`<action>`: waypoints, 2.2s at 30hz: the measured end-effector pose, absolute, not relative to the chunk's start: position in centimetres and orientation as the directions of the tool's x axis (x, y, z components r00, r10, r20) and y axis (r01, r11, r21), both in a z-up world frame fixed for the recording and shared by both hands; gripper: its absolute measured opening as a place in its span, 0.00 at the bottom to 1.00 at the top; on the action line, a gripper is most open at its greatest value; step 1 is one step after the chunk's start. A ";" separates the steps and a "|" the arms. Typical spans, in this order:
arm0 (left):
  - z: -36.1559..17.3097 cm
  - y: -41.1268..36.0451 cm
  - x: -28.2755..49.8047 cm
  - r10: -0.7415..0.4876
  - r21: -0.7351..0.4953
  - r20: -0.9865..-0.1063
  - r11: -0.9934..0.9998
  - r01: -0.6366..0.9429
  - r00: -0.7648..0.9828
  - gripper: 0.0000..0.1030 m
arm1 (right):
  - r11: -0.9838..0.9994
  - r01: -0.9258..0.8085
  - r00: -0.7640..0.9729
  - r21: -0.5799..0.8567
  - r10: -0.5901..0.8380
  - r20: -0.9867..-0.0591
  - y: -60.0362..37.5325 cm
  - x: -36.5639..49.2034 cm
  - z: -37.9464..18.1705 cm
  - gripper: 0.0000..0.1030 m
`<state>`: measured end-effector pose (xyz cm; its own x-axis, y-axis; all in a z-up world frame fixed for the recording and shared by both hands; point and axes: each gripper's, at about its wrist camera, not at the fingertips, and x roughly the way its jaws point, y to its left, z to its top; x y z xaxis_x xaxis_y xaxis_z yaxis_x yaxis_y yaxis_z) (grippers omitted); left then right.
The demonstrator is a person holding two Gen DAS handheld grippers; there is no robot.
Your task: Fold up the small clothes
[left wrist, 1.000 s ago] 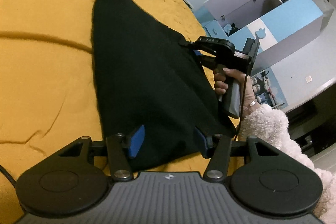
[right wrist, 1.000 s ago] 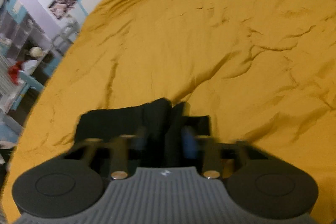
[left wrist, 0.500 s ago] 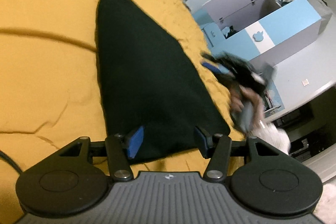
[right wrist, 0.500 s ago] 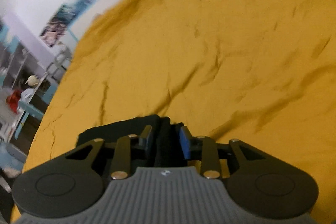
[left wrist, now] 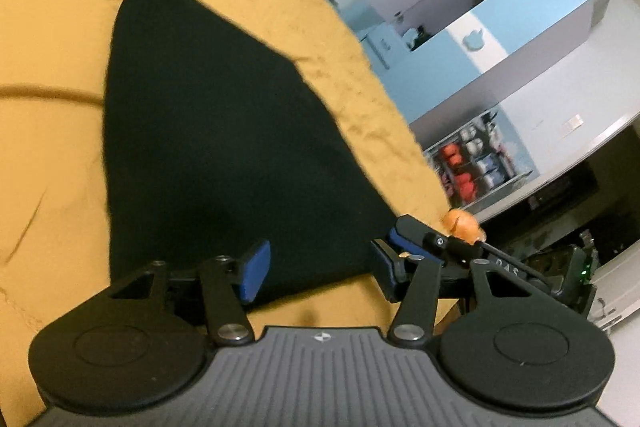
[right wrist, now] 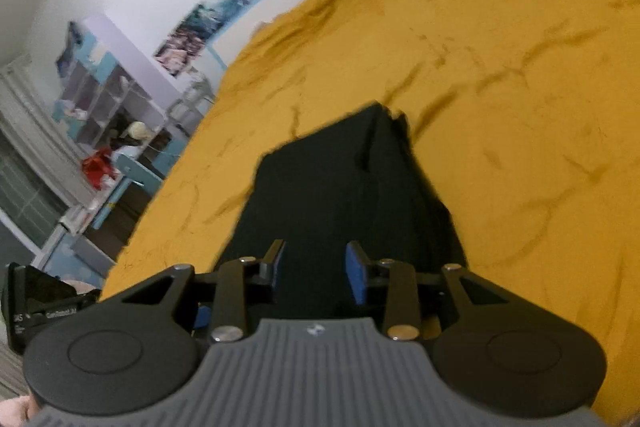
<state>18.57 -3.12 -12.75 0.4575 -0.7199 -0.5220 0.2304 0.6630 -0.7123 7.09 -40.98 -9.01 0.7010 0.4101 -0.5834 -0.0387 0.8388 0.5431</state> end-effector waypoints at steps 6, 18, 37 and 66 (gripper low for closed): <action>-15.4 -1.1 16.7 -0.686 -0.693 -0.546 0.692 0.202 0.481 0.54 | 0.836 0.064 0.697 0.545 0.354 -0.624 -42.5 6.0 -11.3 0.15; -13.5 4.0 12.8 -0.682 -0.770 -0.455 0.624 0.131 0.573 0.48 | 0.824 0.111 0.686 0.556 0.342 -0.643 -43.5 6.9 -12.9 0.08; -18.0 4.9 16.2 -0.738 -0.865 -0.424 0.501 0.005 0.526 0.15 | 0.834 0.089 0.683 0.544 0.347 -0.643 -42.6 7.6 -12.8 0.26; -18.3 4.8 20.1 -0.728 -0.803 -0.545 0.595 -0.011 0.415 0.70 | 0.696 0.060 0.531 0.716 0.585 -0.613 -48.3 32.6 -14.8 0.76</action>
